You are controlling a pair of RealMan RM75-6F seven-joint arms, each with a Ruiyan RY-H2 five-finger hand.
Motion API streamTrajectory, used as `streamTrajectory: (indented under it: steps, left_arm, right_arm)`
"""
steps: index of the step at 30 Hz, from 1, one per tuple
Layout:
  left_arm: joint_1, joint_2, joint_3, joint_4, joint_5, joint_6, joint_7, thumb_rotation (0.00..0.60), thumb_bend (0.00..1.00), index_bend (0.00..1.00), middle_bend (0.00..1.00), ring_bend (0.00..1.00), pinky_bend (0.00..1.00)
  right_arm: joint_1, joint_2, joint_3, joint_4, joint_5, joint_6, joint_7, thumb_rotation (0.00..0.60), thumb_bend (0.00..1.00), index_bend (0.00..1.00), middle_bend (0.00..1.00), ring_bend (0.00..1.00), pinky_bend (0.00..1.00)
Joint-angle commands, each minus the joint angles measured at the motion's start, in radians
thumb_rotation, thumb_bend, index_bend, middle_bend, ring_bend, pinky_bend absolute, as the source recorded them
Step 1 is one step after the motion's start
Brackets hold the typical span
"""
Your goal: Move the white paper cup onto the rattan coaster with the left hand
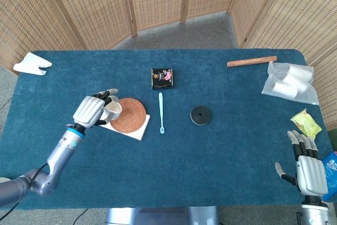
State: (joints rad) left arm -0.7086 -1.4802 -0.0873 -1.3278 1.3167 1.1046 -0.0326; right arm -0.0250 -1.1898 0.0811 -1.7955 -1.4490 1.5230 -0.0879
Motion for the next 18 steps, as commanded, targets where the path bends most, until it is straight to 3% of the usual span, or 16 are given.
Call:
streamTrajectory:
  steps: [1, 13, 18]
  left_arm:
    - [0.001, -0.044, -0.004, 0.054, 0.017, -0.009, -0.029, 0.6, 0.47, 0.35, 0.2, 0.26, 0.39]
    - [-0.01, -0.105, -0.013, 0.133, 0.065, -0.035, -0.078, 0.6, 0.47, 0.33, 0.18, 0.23, 0.36]
    - [-0.013, -0.096, -0.006, 0.132, 0.07, -0.068, -0.088, 0.6, 0.47, 0.18, 0.06, 0.07, 0.21]
  right_arm:
    - [-0.002, 0.002, -0.002, -0.002, -0.001, 0.004, -0.001, 0.6, 0.35, 0.0, 0.0, 0.0, 0.0]
    - [-0.017, 0.012, -0.011, -0.001, 0.004, 0.023, 0.012, 0.6, 0.35, 0.0, 0.0, 0.0, 0.0]
    - [-0.017, 0.009, -0.012, 0.003, 0.003, 0.025, 0.013, 0.6, 0.35, 0.0, 0.0, 0.0, 0.0]
